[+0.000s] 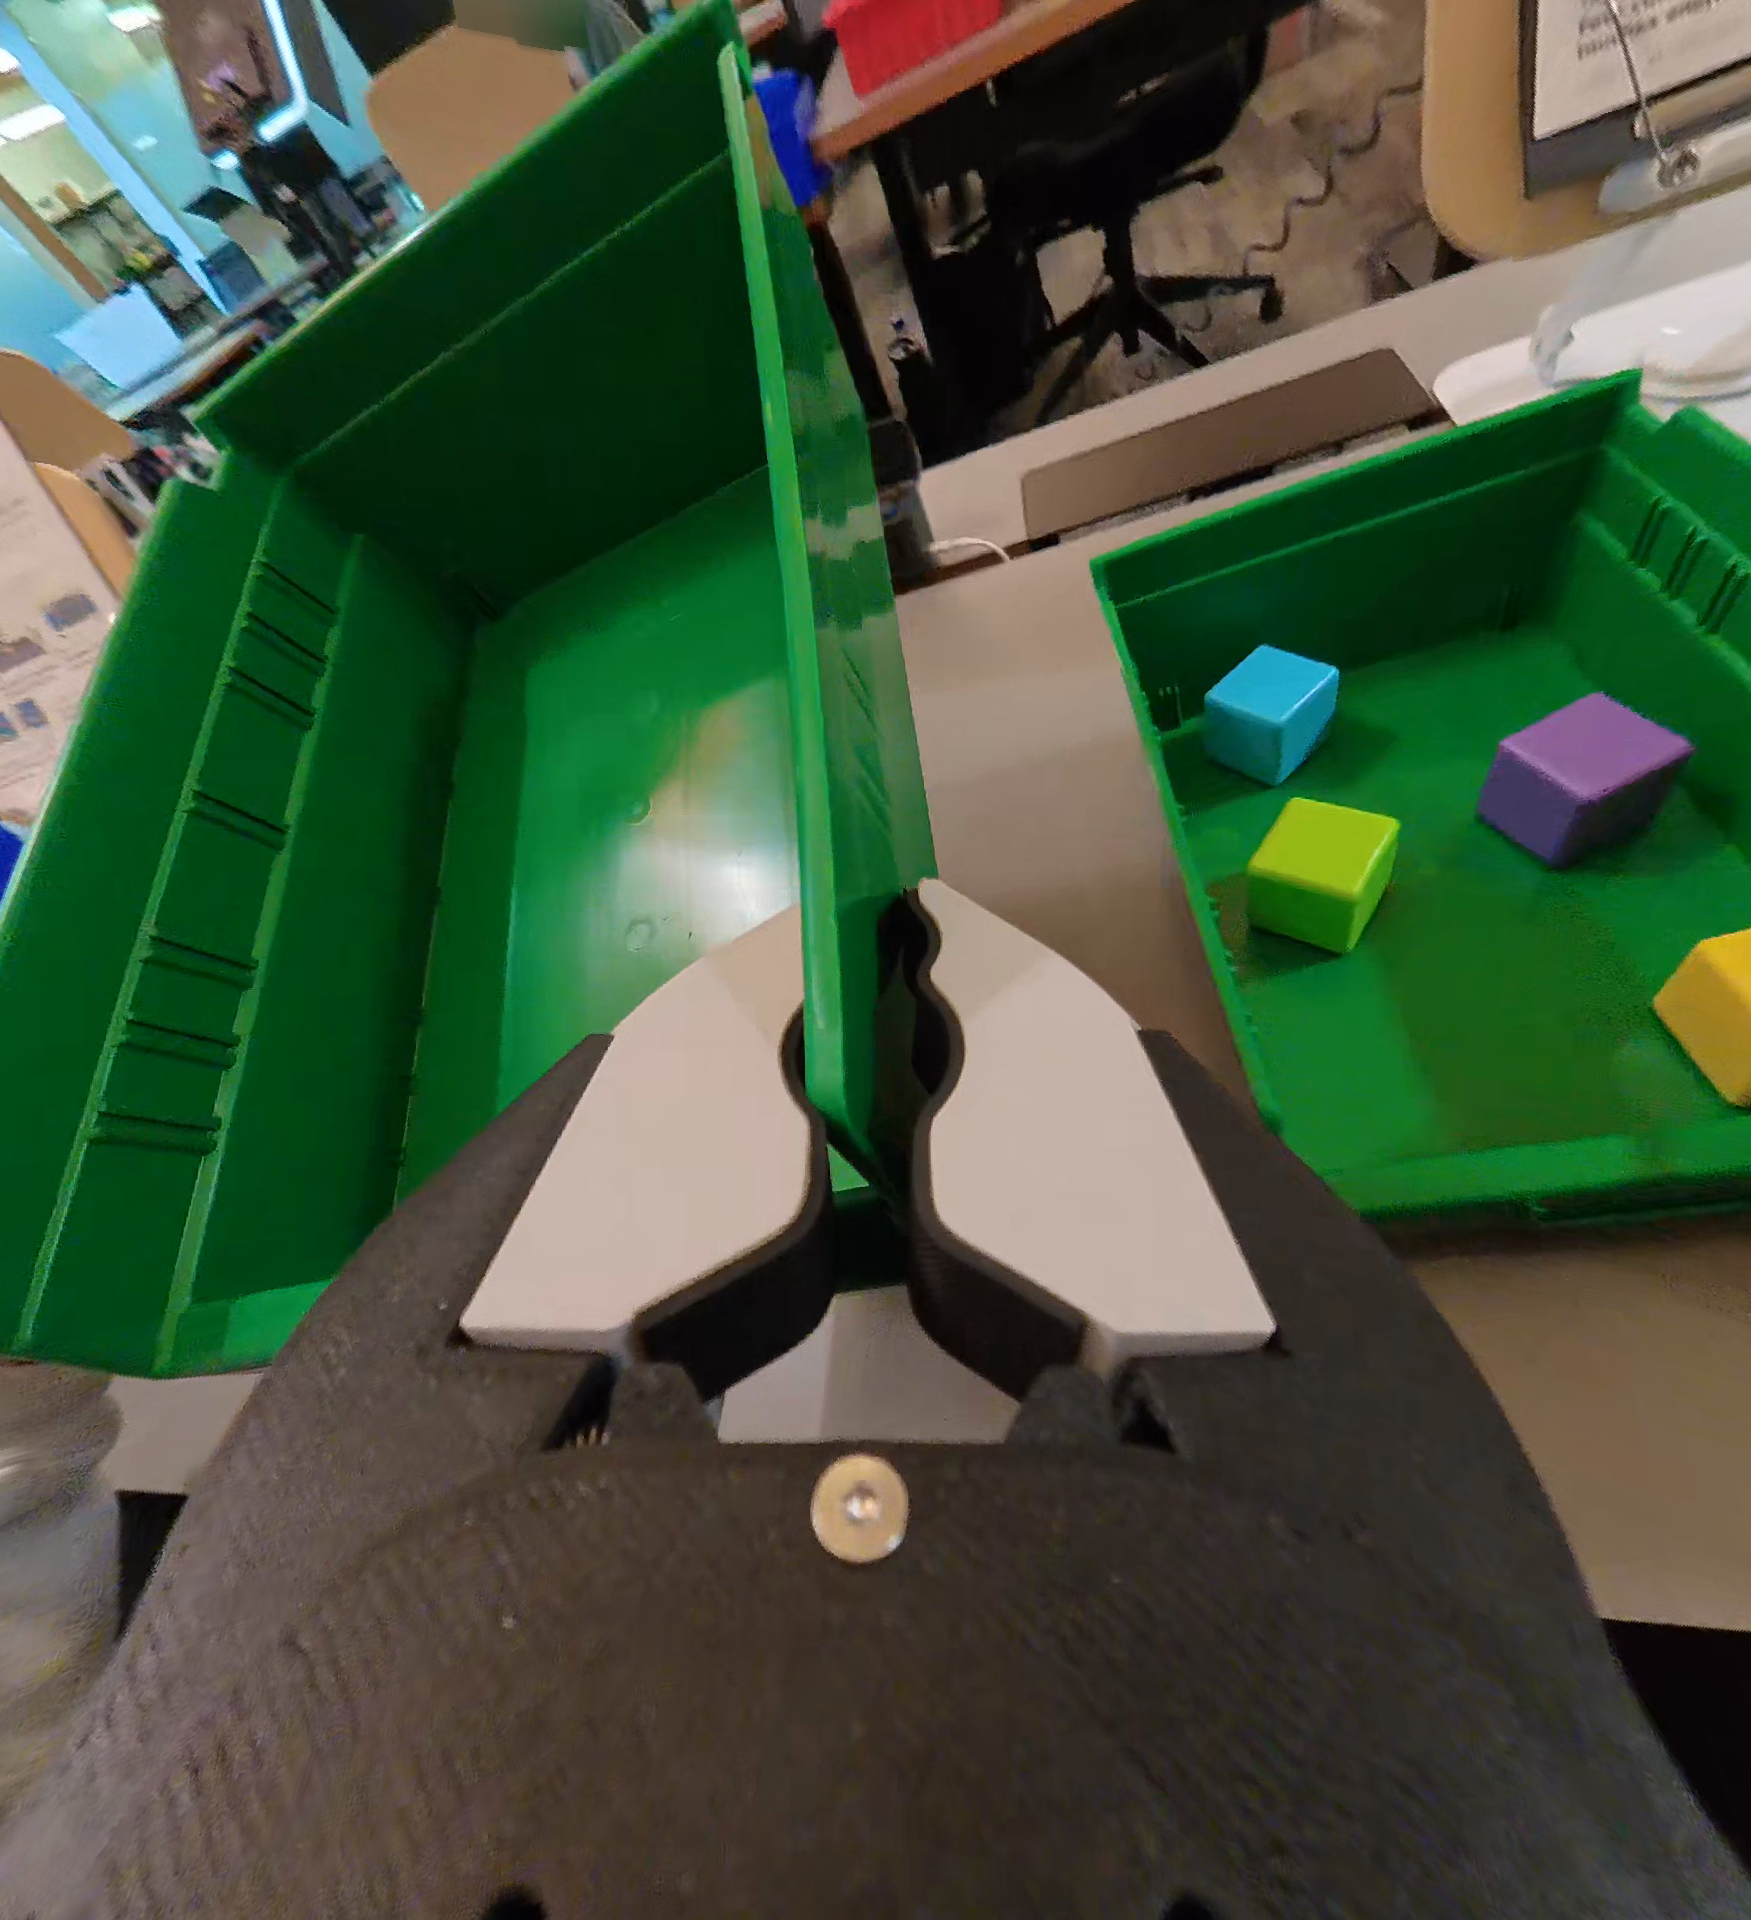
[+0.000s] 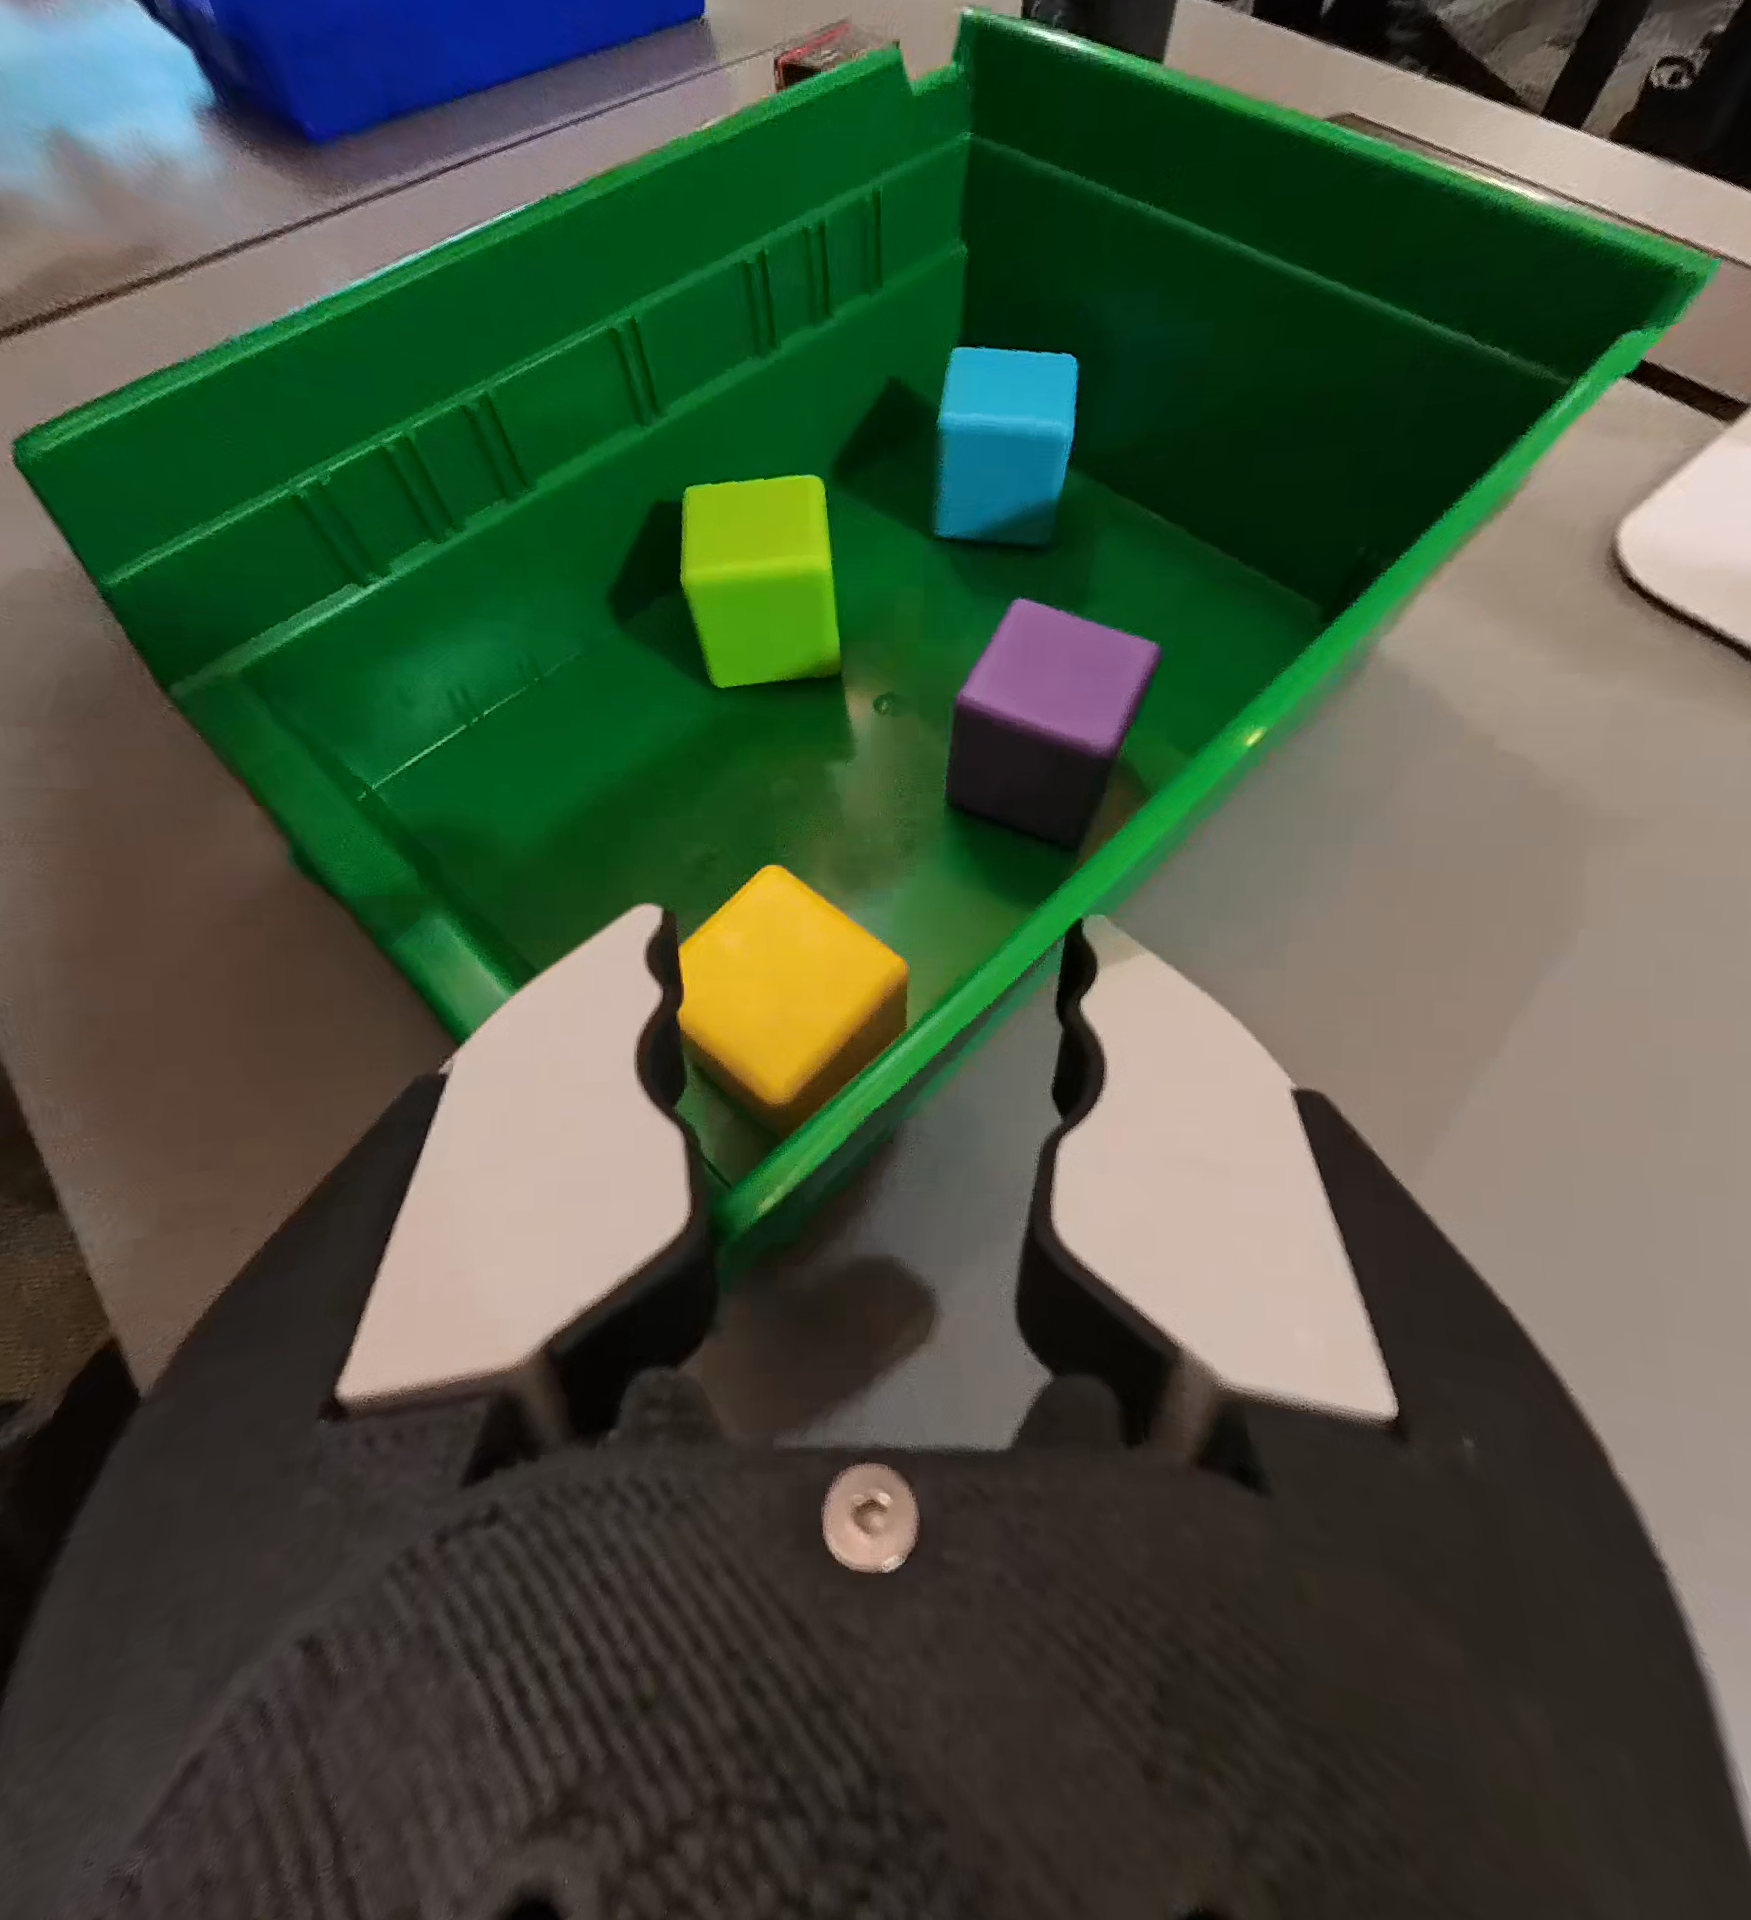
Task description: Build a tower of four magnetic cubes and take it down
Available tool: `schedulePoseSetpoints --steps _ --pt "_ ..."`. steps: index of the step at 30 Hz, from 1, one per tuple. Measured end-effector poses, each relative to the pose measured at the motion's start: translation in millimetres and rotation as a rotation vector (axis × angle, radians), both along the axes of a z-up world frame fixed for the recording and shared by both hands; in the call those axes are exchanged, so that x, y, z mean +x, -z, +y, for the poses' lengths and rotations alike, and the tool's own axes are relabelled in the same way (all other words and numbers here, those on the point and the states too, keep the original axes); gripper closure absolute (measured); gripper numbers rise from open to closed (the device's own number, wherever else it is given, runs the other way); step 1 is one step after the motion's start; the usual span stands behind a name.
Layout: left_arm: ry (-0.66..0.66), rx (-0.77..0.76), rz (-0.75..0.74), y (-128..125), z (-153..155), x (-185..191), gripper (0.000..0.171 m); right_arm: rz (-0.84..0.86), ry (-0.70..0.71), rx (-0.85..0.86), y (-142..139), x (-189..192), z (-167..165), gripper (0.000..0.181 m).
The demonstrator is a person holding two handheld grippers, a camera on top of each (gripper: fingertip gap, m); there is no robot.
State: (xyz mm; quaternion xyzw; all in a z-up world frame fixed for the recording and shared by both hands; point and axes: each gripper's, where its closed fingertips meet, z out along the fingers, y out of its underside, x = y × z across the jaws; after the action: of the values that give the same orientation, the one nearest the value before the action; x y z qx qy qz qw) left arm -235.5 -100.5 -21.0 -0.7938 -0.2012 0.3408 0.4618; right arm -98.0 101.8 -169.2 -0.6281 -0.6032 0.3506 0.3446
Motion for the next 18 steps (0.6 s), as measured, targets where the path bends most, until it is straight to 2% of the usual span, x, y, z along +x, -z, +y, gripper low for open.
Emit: schedulePoseSetpoints --steps 4,11,14,18 --pt "-0.02 0.019 0.023 -12 -12 0 0.161 -0.008 -0.012 0.007 0 -36 -8 0.113" --pt "-0.015 0.038 0.011 -16 -17 1 0.161 0.017 -0.01 -0.081 -3 -101 -29 0.127" --pt "-0.012 0.042 0.017 -18 -18 2 0.161 0.023 -0.023 -0.102 -3 -122 -48 0.125" --pt "-0.009 0.053 0.032 -21 -19 3 0.161 0.015 -0.063 -0.097 -5 -132 -75 0.116"
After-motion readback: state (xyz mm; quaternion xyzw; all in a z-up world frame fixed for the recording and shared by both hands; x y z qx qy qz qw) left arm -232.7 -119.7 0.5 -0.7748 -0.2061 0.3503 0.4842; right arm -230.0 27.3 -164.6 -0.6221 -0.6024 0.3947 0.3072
